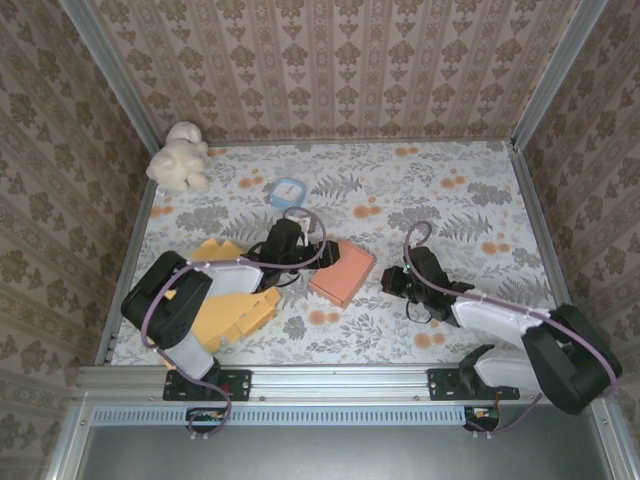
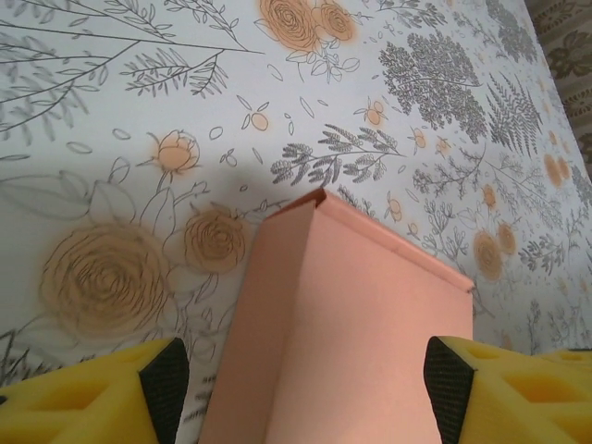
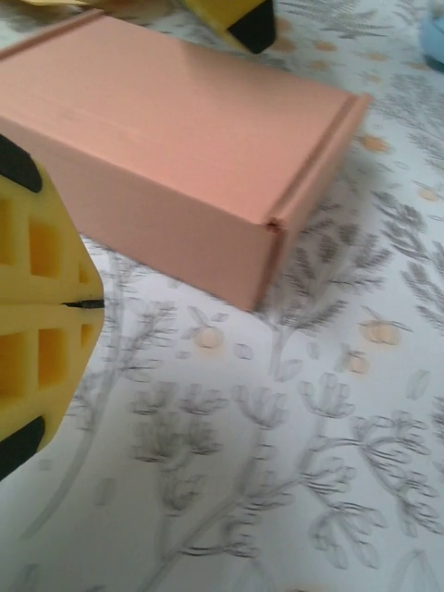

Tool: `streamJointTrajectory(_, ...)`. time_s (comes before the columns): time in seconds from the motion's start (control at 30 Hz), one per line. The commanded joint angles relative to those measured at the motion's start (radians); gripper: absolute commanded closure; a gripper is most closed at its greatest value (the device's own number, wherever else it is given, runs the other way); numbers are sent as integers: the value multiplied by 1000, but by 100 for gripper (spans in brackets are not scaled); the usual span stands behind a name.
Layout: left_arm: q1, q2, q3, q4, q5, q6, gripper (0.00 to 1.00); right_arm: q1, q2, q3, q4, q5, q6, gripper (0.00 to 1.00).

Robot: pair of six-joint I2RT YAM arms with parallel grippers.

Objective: Fold the paper box

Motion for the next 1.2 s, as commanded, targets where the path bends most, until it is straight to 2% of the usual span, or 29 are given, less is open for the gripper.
streamJointTrajectory(0.0, -29, -60, -57, -16, -49, -9, 29, 58, -99, -74, -84, 36, 55, 100)
streamJointTrajectory(0.2, -95, -110, -102, -62, -135, 6, 29, 223, -215, -148, -47, 92, 168, 100)
streamJointTrajectory(0.37, -132, -115, -107, -64, -146, -7, 30, 314, -181, -157, 36, 123, 221, 100)
streamJointTrajectory(0.6, -168, -99, -105, -66, -161, -39, 30, 343, -29, -115, 164, 133, 239, 100)
streamJointTrajectory(1.17, -199, -86, -113, -46, -172, -63, 31, 343, 269, 7, 294, 104, 231, 100)
